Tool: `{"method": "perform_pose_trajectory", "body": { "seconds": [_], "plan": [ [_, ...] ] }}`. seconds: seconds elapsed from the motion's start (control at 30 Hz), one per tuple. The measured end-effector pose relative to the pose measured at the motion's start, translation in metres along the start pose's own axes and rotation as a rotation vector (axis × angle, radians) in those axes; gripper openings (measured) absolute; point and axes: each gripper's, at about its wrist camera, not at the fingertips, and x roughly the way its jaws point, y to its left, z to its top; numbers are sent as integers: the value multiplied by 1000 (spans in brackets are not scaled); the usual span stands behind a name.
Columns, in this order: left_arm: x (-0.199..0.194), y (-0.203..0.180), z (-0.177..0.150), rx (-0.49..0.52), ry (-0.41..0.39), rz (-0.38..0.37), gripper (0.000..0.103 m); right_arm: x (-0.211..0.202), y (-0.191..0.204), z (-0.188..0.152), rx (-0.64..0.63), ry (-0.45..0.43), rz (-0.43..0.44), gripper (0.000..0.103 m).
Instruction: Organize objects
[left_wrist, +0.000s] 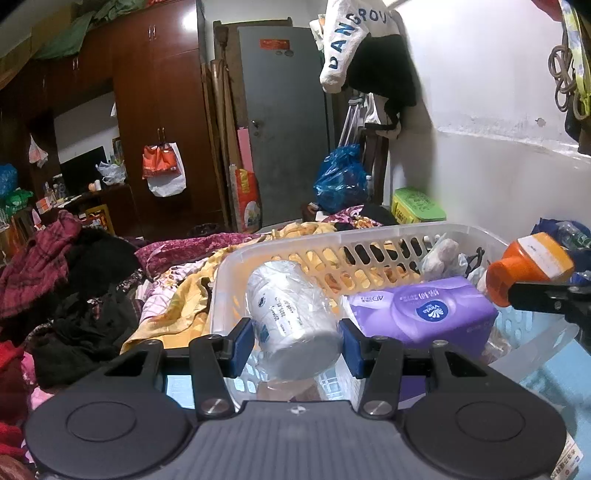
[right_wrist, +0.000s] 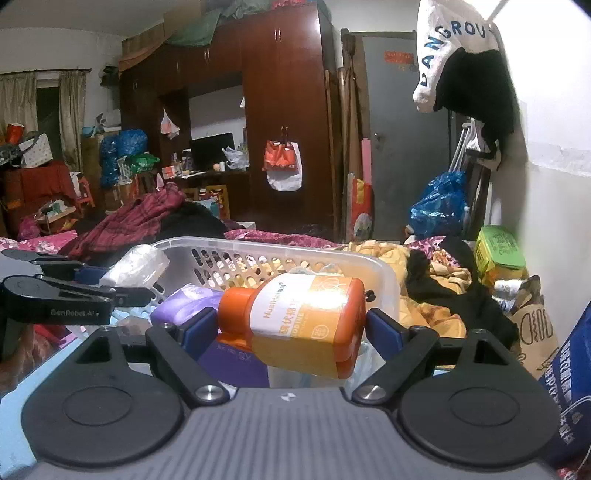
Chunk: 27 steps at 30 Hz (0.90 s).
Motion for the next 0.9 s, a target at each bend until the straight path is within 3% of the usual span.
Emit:
{"method": "perform_pose_trajectory", "body": {
  "seconds": [0.13, 0.2, 0.23, 0.3, 0.37, 0.5, 0.6, 0.77, 0.9],
  "plan": [
    [0, 0, -2, -5, -10, -27, 55, 0, -3, -1, 9, 9, 14, 89],
    [0, 2, -3, -7, -25, -37, 62, 0, -3, -1, 11, 12, 16, 90],
    [-2, 1, -4, -5, -37, -41, 71, 0, -3, -2, 10, 11, 17, 90],
    [-7, 0, -5, -5, -63, -45, 75, -2, -2, -2, 10, -2, 10, 93],
    [-17, 0, -5, -15, -100, -29, 85, -8, -3, -3, 27, -31, -4, 103],
    [-47, -2, -19, -25, -138, -31, 85, -33, -11, -9, 64, -95, -3, 103],
    [-67, -8, -53, -38, -100, -51, 87, -56, -24, -34, 96, -99, 8, 103],
    [-72, -34, -114, -4, 33, -142, 87, -78, -58, -87, 176, 19, 42, 103],
    [-67, -56, -132, -7, 61, -203, 87, -84, -71, -117, 220, 79, 131, 103]
  ]
}}
